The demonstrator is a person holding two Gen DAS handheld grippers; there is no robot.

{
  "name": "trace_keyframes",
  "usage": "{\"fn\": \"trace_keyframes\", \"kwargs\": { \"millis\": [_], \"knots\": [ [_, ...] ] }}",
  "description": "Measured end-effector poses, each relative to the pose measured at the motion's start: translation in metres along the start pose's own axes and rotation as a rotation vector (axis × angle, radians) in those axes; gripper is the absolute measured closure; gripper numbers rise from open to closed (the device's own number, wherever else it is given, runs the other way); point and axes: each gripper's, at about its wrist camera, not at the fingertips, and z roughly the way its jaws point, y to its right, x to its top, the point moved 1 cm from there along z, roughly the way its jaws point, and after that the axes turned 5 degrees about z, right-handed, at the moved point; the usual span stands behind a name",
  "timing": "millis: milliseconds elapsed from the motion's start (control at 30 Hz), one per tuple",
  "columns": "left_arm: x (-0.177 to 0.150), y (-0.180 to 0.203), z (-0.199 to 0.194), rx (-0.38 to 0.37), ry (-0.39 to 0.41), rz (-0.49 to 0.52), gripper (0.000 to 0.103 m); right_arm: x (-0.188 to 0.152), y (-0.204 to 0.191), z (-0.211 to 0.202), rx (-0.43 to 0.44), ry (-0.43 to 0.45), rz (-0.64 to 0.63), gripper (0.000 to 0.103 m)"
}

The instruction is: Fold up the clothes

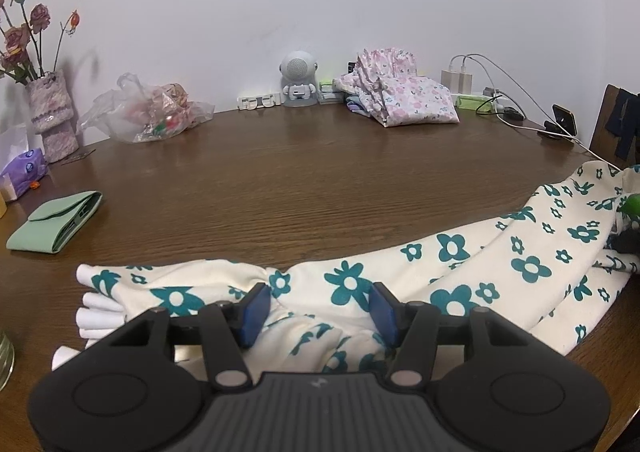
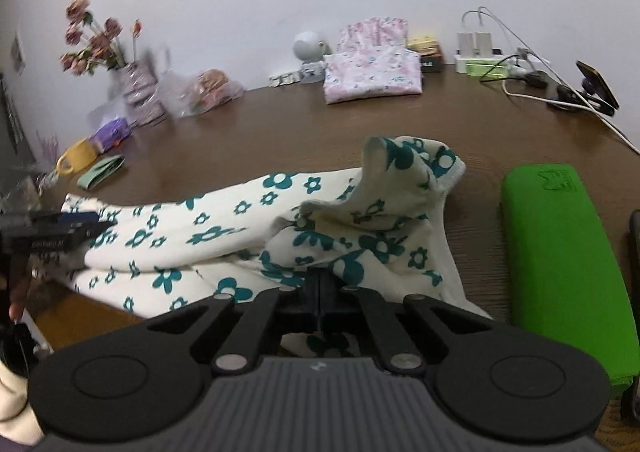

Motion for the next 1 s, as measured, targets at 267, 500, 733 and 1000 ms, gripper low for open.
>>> {"fn": "trace_keyframes", "kwargs": {
  "millis": [267, 500, 733, 1000],
  "knots": [
    [-0.003, 0.000, 0.000, -0.005, 0.013, -0.003, 0.049, 0.010, 0.001, 0.004, -0.061, 0.022, 0.030, 0.103],
    [-0.003, 0.000, 0.001, -0.005, 0.012, -0.003, 0.049, 0.011, -0.043, 0.009, -0.065, 0.039, -0.211, 0.093],
    [0.032, 0.024, -0.036, -0.093, 0.118, 0.070, 0.047, 0.012, -0.017, 0.023, -0.042, -0.004, -0.088, 0.093],
    [0.086, 0.171, 0.017, -0.358, 0.112, 0.366, 0.032, 0.011, -0.010, 0.021, -0.004, -0.001, -0.062, 0.093]
  ]
}}
